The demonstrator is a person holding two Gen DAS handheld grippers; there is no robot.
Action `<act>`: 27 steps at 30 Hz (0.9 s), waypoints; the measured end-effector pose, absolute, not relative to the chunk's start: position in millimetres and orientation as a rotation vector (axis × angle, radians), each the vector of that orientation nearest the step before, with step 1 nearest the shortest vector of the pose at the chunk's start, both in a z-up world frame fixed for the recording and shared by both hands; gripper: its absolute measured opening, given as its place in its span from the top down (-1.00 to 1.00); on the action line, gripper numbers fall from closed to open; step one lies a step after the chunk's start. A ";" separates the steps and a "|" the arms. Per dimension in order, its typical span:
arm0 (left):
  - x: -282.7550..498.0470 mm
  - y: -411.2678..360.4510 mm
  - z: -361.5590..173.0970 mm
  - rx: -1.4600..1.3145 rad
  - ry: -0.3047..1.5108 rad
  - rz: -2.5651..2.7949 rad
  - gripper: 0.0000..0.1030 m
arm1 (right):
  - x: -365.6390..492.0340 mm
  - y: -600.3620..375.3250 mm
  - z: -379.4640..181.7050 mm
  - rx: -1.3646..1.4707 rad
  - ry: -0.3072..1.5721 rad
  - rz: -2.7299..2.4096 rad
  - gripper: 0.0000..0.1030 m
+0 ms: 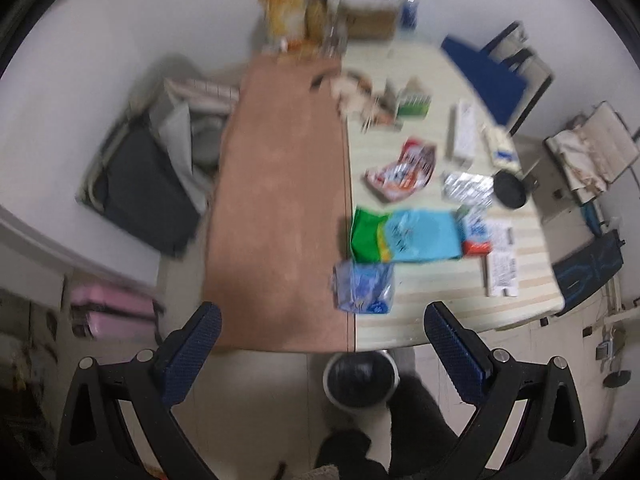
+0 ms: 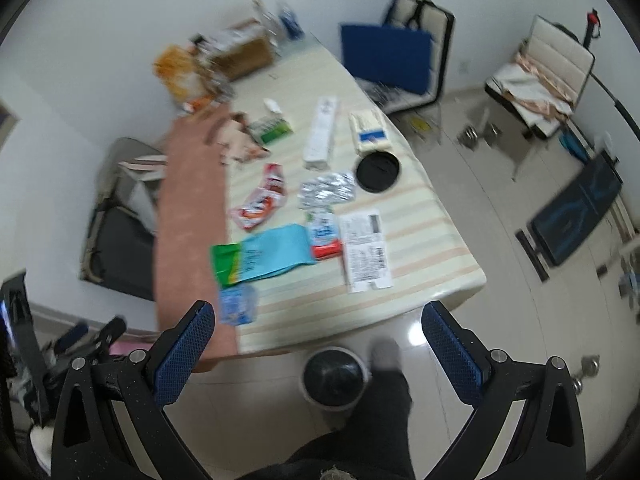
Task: Collect trash
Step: 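Grasp the red snack packet with the left tool while the right tool grasps the white toothpaste box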
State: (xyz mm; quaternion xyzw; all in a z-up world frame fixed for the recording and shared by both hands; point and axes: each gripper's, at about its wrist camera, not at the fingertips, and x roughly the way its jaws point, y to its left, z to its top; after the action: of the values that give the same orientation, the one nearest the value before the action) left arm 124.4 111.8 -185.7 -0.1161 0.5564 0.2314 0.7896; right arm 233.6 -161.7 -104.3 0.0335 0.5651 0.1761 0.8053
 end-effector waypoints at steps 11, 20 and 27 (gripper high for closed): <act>311.8 128.0 -273.1 -0.271 1.365 0.529 -1.00 | 455.1 -104.8 -226.3 0.066 1.406 0.335 -1.00; 413.0 153.6 -365.2 -0.179 1.565 0.366 -1.00 | 602.5 5.5 -320.3 0.020 1.534 0.363 -0.79; 423.3 135.6 -405.3 -0.032 1.668 0.247 -1.00 | 640.7 60.7 -376.4 -0.105 1.601 0.376 -0.12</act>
State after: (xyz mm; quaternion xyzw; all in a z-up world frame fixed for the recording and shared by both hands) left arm 423.3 135.6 -405.3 -0.0142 0.7385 0.1095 0.6651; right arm 640.7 60.7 -376.4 -0.0466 0.7129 0.1674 0.6793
